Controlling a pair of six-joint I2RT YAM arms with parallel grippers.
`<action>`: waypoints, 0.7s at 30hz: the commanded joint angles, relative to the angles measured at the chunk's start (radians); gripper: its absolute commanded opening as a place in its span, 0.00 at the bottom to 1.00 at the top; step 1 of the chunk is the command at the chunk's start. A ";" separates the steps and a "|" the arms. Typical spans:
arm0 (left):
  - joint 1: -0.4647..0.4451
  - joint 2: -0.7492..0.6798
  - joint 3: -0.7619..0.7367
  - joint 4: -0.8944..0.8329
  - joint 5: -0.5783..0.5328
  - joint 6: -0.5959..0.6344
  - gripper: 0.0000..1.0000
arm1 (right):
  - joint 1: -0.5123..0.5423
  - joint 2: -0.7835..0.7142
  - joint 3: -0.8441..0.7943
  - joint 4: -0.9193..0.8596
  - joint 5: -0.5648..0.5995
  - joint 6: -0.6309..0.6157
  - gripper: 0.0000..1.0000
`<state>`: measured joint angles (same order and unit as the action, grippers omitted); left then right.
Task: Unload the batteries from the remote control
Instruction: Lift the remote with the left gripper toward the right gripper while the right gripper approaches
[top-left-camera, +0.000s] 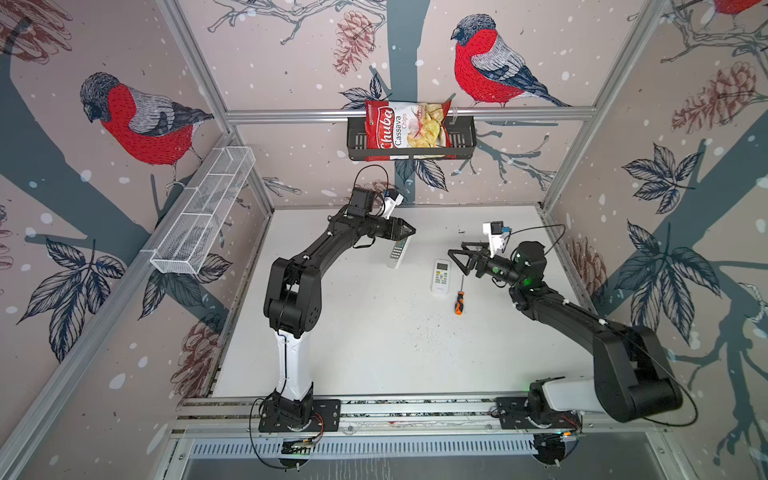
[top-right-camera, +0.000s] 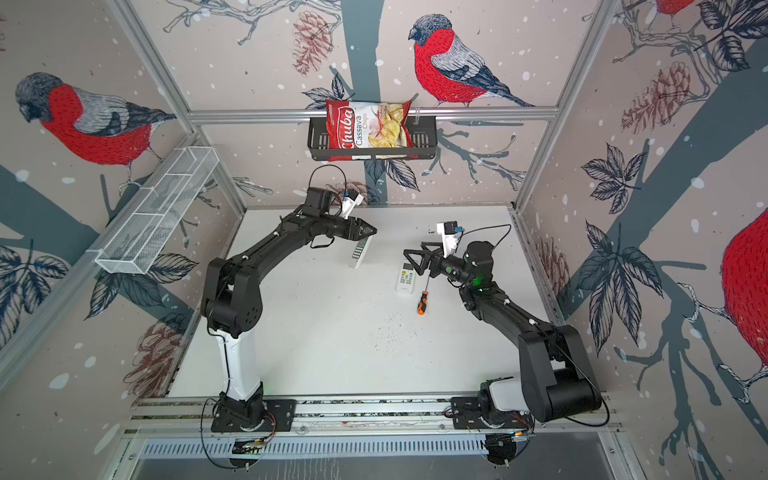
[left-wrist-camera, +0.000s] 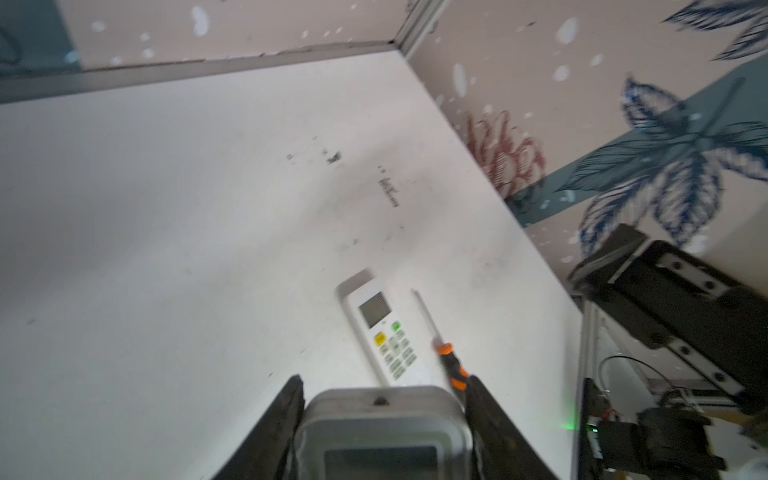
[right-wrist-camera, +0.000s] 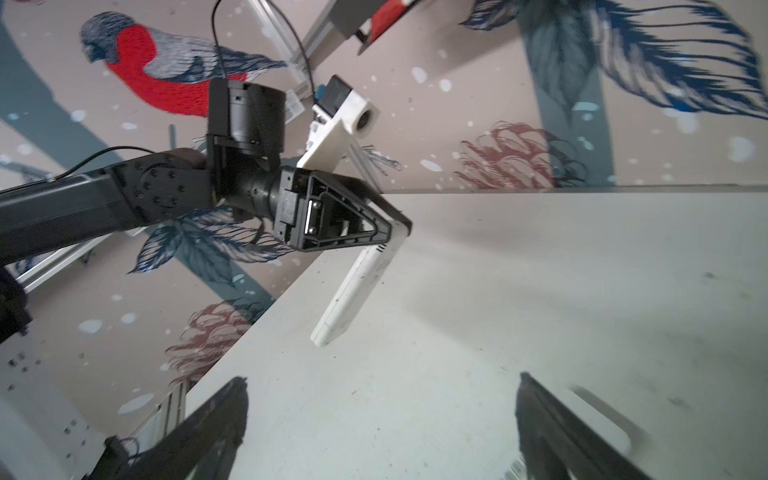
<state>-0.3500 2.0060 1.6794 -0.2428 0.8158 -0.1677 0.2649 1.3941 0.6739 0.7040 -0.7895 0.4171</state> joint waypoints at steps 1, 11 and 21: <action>0.002 -0.027 -0.044 0.305 0.215 -0.142 0.37 | 0.019 0.045 0.050 0.063 -0.102 -0.003 1.00; 0.005 -0.030 -0.185 1.090 0.398 -0.651 0.37 | 0.045 0.213 0.151 0.334 -0.253 0.146 1.00; 0.005 0.029 -0.154 1.246 0.434 -0.775 0.35 | 0.089 0.318 0.232 0.471 -0.285 0.208 1.00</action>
<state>-0.3477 2.0224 1.5116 0.8864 1.2266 -0.8825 0.3492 1.7004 0.8845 1.0763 -1.0542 0.5861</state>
